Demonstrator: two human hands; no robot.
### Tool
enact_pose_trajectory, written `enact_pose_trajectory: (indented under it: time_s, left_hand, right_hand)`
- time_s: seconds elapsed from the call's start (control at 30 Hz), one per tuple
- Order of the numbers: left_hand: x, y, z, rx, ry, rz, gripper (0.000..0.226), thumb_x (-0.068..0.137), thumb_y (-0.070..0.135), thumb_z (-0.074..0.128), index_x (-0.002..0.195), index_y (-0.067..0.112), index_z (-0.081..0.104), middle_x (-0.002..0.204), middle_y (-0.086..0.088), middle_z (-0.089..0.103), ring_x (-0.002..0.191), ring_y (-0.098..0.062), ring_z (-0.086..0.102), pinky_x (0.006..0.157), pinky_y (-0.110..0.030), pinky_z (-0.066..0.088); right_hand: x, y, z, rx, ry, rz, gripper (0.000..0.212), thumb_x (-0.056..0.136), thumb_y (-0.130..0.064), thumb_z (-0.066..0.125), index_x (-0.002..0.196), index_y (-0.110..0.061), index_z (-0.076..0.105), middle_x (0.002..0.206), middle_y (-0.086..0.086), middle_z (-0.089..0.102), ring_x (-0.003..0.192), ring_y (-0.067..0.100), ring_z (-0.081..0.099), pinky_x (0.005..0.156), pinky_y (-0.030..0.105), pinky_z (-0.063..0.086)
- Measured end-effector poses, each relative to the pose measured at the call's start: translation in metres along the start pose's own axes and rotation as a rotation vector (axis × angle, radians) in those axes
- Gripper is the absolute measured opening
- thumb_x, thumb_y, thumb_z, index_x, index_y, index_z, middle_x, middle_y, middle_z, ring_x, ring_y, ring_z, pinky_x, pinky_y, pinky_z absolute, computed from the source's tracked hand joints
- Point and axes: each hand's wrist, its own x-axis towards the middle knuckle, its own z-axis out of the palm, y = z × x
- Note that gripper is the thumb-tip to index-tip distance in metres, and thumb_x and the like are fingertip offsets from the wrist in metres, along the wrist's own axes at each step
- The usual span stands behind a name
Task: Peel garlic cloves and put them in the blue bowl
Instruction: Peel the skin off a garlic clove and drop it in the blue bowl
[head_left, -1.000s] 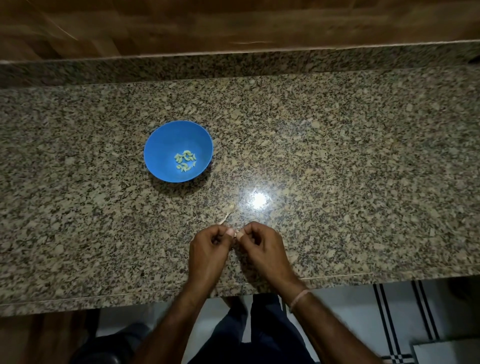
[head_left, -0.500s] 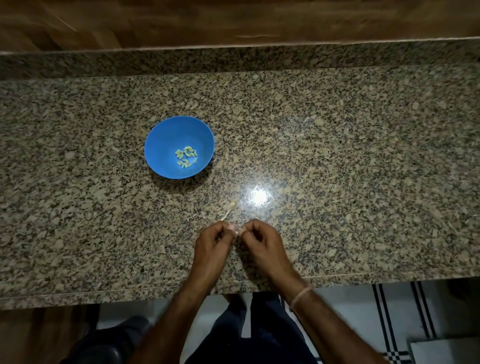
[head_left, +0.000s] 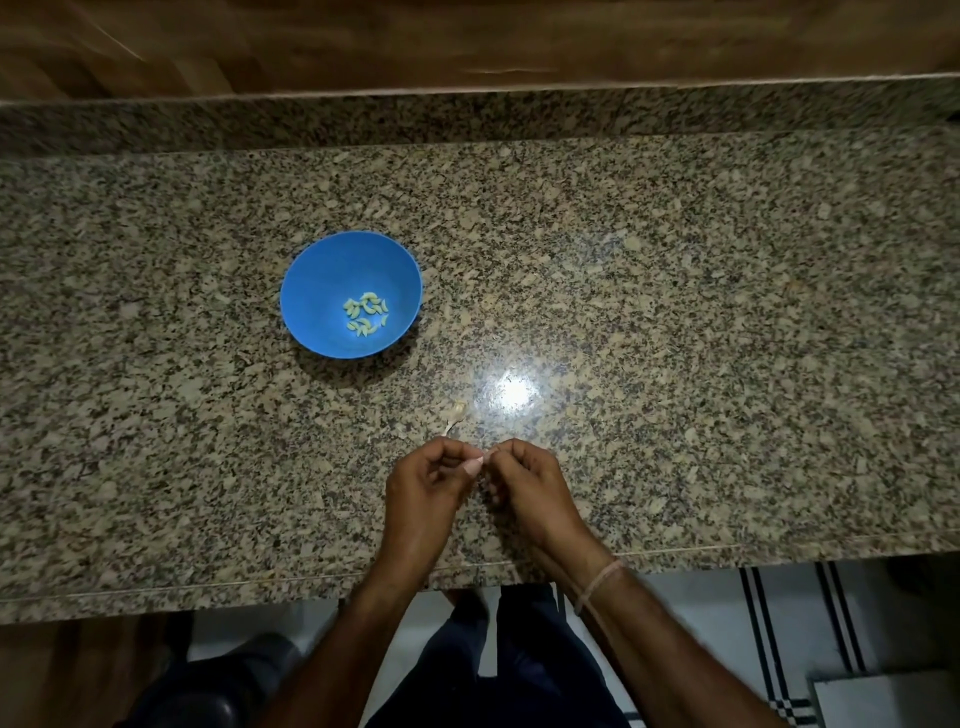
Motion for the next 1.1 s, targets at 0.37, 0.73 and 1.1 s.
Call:
enact_pose_trajectory:
  time_s: [0.37,0.73,1.1]
  left_hand:
    - [0.007,-0.013,-0.001,-0.390,0.088,-0.262,0.013,0.099,0.010,0.067,0.110,0.007,0.074,0.082,-0.009,0.072,0.073,-0.011,0.066,0.064,-0.022,0.055]
    - [0.004,-0.011,0.002,-0.121,0.121,-0.064,0.012,0.096,0.000,0.068,0.098,0.011,0.065,0.091,-0.007,0.075,0.085,-0.018,0.075,0.072,-0.023,0.059]
    - [-0.004,-0.013,0.004,0.500,0.207,0.226,0.011,0.098,0.027,0.068,0.102,0.036,0.072,0.104,0.021,0.063,0.096,-0.008,0.061,0.070,-0.035,0.054]
  right_hand:
    - [0.012,0.015,-0.015,-0.781,0.137,-0.516,0.015,0.098,-0.015,0.066,0.083,-0.015,0.070,0.075,-0.003,0.064,0.070,0.012,0.058,0.066,0.037,0.051]
    - [0.004,0.006,-0.003,-0.296,0.016,-0.283,0.003,0.091,-0.012,0.078,0.094,-0.011,0.078,0.085,0.002,0.078,0.082,0.014,0.076,0.077,0.030,0.061]
    - [0.007,0.006,-0.017,-0.088,0.055,-0.142,0.006,0.093,-0.003,0.074,0.096,-0.008,0.075,0.085,0.013,0.073,0.083,0.030,0.071,0.085,0.050,0.062]
